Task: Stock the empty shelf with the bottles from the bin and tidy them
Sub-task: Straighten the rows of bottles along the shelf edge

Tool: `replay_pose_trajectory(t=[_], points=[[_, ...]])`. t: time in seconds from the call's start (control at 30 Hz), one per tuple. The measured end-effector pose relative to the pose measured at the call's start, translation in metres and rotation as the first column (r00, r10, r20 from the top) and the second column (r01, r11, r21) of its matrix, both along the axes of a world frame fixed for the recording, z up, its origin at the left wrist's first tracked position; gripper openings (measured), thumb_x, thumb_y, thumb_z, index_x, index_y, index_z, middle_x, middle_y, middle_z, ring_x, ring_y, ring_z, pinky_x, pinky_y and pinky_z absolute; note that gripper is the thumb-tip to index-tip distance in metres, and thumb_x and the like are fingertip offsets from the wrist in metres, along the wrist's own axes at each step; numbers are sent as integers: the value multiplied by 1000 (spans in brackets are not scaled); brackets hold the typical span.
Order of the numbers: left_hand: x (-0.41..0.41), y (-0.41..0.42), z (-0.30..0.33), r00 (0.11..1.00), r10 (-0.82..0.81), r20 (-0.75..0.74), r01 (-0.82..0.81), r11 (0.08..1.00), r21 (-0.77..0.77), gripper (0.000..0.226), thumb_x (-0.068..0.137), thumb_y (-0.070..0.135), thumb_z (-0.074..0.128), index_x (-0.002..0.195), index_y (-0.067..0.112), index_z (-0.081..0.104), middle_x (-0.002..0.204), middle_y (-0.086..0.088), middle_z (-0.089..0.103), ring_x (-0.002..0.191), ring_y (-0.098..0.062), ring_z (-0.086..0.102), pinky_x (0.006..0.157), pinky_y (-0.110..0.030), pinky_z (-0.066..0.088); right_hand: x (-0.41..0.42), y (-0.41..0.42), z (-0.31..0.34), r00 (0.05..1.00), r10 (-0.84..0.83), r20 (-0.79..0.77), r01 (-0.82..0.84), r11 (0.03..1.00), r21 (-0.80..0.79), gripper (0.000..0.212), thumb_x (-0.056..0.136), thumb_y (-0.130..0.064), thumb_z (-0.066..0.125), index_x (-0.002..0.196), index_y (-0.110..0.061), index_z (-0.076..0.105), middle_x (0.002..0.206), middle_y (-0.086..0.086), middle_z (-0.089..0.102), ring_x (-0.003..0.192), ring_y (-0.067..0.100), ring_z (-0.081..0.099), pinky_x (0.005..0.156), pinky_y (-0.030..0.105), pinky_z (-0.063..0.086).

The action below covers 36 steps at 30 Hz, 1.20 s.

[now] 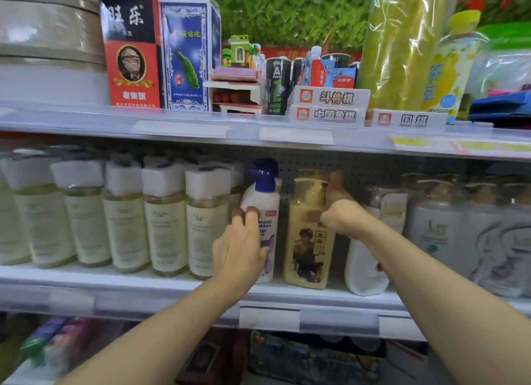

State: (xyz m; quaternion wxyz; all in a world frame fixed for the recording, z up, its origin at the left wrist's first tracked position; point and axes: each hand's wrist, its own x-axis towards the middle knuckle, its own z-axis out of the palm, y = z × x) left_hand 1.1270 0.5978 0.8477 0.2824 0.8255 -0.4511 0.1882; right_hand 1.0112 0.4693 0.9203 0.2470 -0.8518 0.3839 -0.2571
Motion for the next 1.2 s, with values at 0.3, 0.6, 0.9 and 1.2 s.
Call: replay_pose_trajectory(t=[0.3, 0.6, 0.9, 1.2], points=[[4, -3, 0, 988, 146, -56, -144, 989, 32, 50, 87, 37, 62, 122, 15, 35, 113, -4, 53, 101, -22, 58, 77, -34, 46, -3, -10, -17, 988, 45, -149, -37, 998, 58, 86, 88, -3, 61, 151, -21, 5, 119, 5, 52, 97, 17, 57, 73, 26, 49], [-8, -7, -5, 981, 162, -105, -165, 986, -17, 55, 86, 35, 64, 125, 16, 31, 115, -4, 54, 101, -23, 59, 79, -37, 51, -5, -16, -22, 979, 123, -161, -115, 992, 58, 81, 87, -2, 59, 147, -25, 9, 113, 6, 54, 91, 16, 57, 69, 27, 48], [-48, -33, 3, 999, 6, -37, -8, 999, -38, 47, 88, 38, 61, 123, 21, 35, 117, 1, 50, 104, -18, 54, 76, -29, 43, -67, 2, -28, 966, 22, 257, 94, 899, -428, 41, 84, -12, 67, 120, -13, 48, 110, 0, 37, 100, 14, 43, 83, 21, 34], [-80, -54, 2, 1000, -8, -13, 8, 1000, 20, 48, 89, 40, 60, 124, 21, 33, 117, -1, 50, 108, -21, 53, 84, -36, 46, -107, -45, -49, 986, -141, 92, 128, 982, 141, 29, 81, -18, 74, 101, -6, 56, 92, 4, 65, 64, 5, 59, 39, 7, 36]])
